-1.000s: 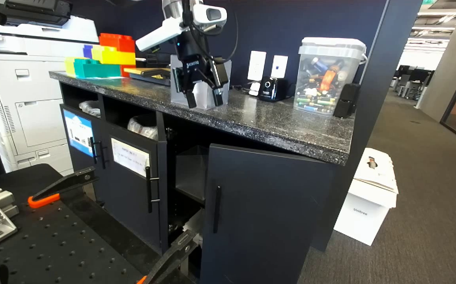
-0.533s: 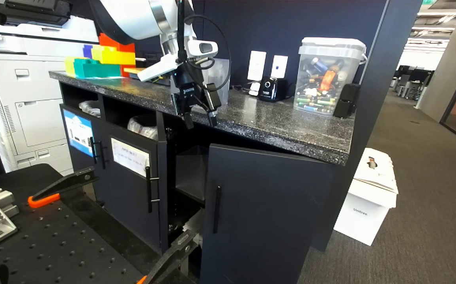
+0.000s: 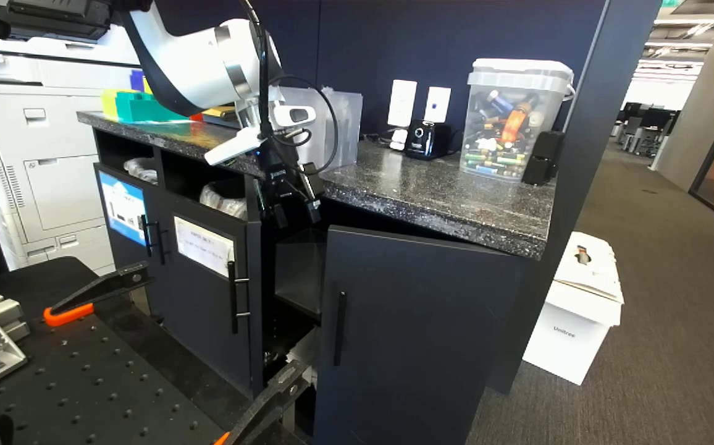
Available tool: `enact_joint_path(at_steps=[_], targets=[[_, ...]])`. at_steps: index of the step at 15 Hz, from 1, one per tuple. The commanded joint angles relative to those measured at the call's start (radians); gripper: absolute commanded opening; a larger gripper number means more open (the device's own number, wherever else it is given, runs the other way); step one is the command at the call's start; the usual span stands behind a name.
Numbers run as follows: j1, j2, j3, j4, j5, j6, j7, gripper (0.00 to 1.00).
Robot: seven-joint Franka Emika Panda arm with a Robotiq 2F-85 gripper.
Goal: Open the left drawer door on the bottom
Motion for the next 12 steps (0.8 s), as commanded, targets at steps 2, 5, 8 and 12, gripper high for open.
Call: enact_joint_path(at_steps=[2,5,8,12], targets=[[0.014,0.029,0.007,0.052,0.028,-0.130,-0.074,1.00],[0.013,-0.001,0.033,0.015,0.033,-0.195,-0.154,1.00],[0.034,0.022,0.055,0.040,0.036,-0.211,-0.168,1.00],[0.087,0.100,0.068,0.143,0.060,-0.206,-0.096,1.00]])
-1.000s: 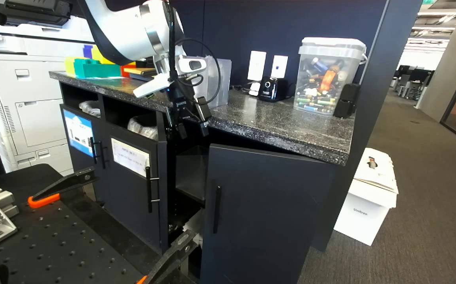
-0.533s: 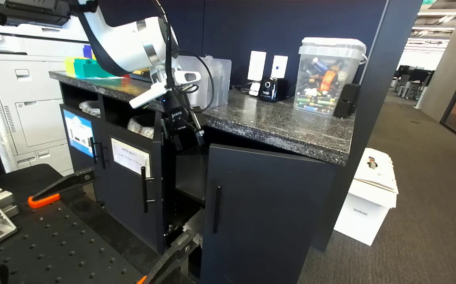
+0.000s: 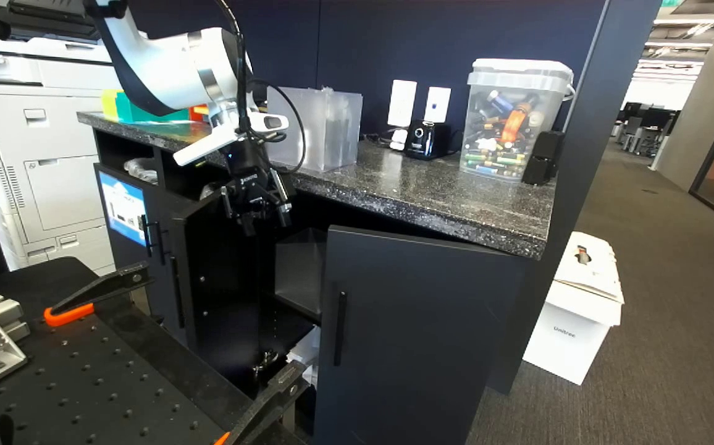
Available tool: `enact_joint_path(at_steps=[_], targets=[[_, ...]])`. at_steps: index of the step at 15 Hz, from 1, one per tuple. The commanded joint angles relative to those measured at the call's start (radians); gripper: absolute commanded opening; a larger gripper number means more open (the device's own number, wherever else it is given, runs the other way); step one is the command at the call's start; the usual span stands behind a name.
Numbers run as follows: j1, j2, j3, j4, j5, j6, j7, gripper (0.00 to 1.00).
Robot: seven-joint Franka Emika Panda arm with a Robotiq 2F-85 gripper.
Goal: Open the left drawer door on the bottom
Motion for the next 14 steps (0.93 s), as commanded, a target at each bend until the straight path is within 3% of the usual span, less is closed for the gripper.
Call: enact_joint_path(at_steps=[1,7,11,14], targets=[[0.053,0.070,0.004,0.108,0.040,-0.028,0.038,1.00],[0.085,0.090,-0.006,0.152,0.068,-0.020,0.057,1.00],[0.083,0.033,-0.018,0.081,0.058,-0.016,0.057,1.00],[0.054,-0.091,-0.020,-0.067,0.068,-0.066,0.028,1.00]])
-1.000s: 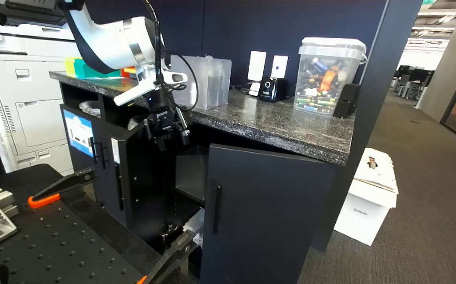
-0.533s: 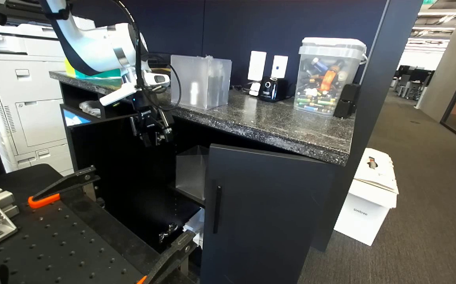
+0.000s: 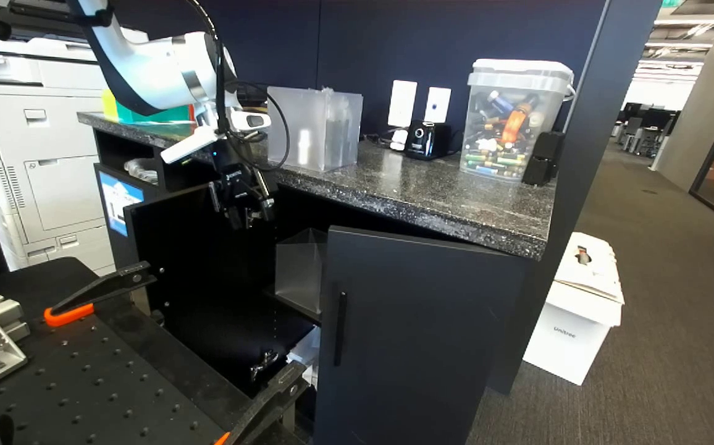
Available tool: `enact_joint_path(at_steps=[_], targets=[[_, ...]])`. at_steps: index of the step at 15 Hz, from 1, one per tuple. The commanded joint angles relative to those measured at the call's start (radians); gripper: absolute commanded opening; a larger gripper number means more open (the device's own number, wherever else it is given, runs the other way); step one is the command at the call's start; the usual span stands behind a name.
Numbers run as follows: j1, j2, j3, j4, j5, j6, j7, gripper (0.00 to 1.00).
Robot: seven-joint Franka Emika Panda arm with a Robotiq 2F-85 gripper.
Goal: Open the left drawer door on the bottom
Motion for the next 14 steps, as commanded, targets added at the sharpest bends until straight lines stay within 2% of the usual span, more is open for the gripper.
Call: enact_joint_path(at_steps=[1,8,9,11,14], targets=[[-0.038,-0.195,-0.002,-0.222,0.010,-0.053,-0.038,1.00],[-0.184,-0.490,0.004,-0.549,-0.001,-0.044,-0.154,1.00],[-0.172,-0.382,0.013,-0.443,-0.010,-0.045,-0.119,1.00],[-0.194,-0.417,0.016,-0.473,-0.011,-0.044,-0.125,1.00],[-0.185,-0.393,0.021,-0.459,-0.010,-0.043,-0.122,1.00]])
